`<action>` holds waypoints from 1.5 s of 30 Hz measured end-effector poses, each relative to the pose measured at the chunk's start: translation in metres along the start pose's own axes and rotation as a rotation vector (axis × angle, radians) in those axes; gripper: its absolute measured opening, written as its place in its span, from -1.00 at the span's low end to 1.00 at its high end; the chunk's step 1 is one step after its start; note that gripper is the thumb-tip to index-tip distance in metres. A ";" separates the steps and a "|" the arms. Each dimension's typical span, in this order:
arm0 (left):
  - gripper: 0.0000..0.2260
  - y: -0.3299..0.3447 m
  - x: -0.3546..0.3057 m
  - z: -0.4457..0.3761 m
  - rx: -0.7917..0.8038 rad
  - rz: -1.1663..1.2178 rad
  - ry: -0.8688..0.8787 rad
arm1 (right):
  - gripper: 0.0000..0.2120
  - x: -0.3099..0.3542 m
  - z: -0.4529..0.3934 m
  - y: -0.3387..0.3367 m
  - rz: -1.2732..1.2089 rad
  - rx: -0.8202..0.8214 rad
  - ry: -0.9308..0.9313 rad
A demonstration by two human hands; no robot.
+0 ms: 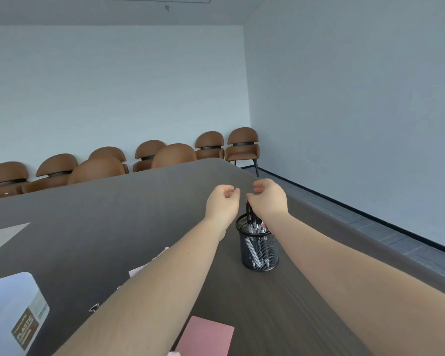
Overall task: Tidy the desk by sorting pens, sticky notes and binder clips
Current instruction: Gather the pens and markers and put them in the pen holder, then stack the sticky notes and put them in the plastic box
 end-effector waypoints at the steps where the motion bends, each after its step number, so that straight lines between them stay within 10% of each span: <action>1: -0.70 -0.008 -0.001 0.002 -0.022 -0.023 0.011 | -0.64 0.005 0.001 -0.002 0.030 -0.004 -0.029; 14: -0.85 -0.131 0.082 0.061 0.173 -0.677 -0.290 | -0.87 0.059 0.076 0.041 0.343 0.480 -0.276; 27: -0.47 -0.156 0.132 0.146 0.377 -0.987 -0.228 | -0.74 0.088 0.154 0.089 0.455 0.811 -0.327; 32: -0.40 -0.150 0.136 0.152 0.334 -1.050 -0.173 | -0.70 0.102 0.159 0.087 0.495 0.809 -0.370; 37: -0.74 -0.136 0.144 0.160 0.297 -1.097 -0.074 | -0.49 0.091 0.184 0.092 0.615 0.990 -0.342; 45: -0.92 -0.180 0.142 0.141 0.049 -0.701 -0.107 | -0.23 0.076 0.215 0.090 0.761 1.153 -0.187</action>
Point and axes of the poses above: each hand's wrist, its own z-axis away from the middle knuckle, its own y-axis out of the palm, x = y × z, the point moved 8 cm from there along -z, towards the middle knuckle, and after that the axes turned 15 degrees about -y, right-handed, at the moved point
